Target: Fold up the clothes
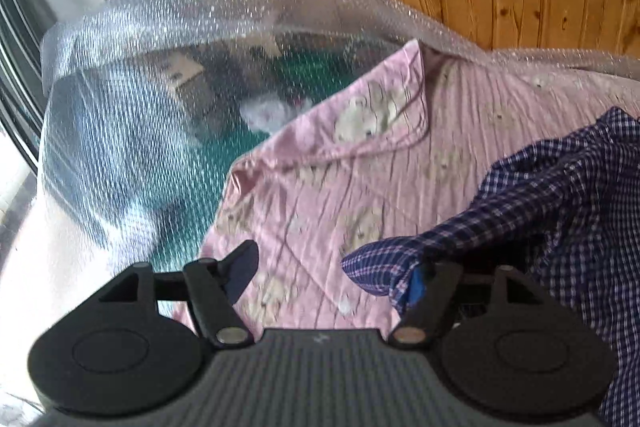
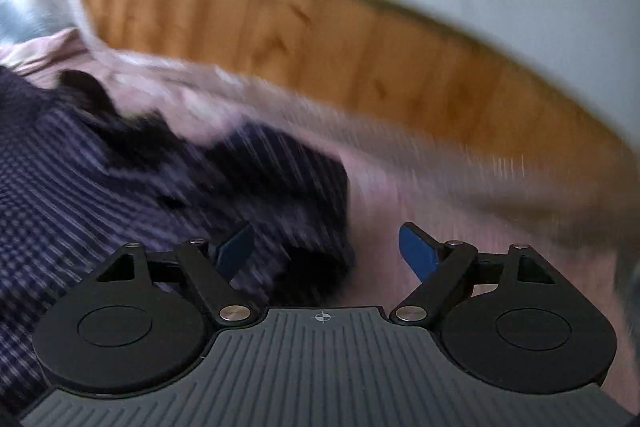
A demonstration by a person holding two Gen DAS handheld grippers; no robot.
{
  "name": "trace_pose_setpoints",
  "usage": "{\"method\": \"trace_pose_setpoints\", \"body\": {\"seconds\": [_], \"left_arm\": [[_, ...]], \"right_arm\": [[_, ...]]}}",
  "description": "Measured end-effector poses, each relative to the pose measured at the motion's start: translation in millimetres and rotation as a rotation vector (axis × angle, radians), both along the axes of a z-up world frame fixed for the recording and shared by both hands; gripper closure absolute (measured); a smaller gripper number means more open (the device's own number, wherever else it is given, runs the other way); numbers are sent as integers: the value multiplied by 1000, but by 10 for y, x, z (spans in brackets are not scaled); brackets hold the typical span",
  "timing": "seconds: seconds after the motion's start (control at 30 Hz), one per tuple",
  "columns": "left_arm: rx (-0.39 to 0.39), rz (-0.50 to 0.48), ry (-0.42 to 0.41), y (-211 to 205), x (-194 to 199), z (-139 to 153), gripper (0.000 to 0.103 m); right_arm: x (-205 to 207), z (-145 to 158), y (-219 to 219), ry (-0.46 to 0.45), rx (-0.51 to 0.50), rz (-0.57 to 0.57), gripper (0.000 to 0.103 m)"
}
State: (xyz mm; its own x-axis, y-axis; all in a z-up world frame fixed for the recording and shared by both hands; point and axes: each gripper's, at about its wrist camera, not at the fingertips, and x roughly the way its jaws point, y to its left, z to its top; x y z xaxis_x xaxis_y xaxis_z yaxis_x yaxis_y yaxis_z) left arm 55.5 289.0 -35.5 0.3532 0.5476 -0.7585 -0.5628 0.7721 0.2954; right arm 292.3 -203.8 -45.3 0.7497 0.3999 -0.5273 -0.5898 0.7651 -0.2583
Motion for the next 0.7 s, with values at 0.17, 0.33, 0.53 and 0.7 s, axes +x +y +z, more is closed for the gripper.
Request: {"method": "trace_pose_setpoints", "body": {"seconds": [0.17, 0.33, 0.53, 0.7], "left_arm": [[-12, 15, -10, -34, -49, -55, 30], [21, 12, -39, 48, -7, 7, 30], [7, -47, -44, 181, 155, -13, 34], [-10, -113, 23, 206, 164, -117, 34]], "right_arm": [[676, -254, -190, 220, 127, -39, 39], [920, -35, -181, 278, 98, 29, 103], [481, 1112, -650, -290, -421, -38, 103], [598, 512, -1276, -300, -1039, -23, 70]]}}
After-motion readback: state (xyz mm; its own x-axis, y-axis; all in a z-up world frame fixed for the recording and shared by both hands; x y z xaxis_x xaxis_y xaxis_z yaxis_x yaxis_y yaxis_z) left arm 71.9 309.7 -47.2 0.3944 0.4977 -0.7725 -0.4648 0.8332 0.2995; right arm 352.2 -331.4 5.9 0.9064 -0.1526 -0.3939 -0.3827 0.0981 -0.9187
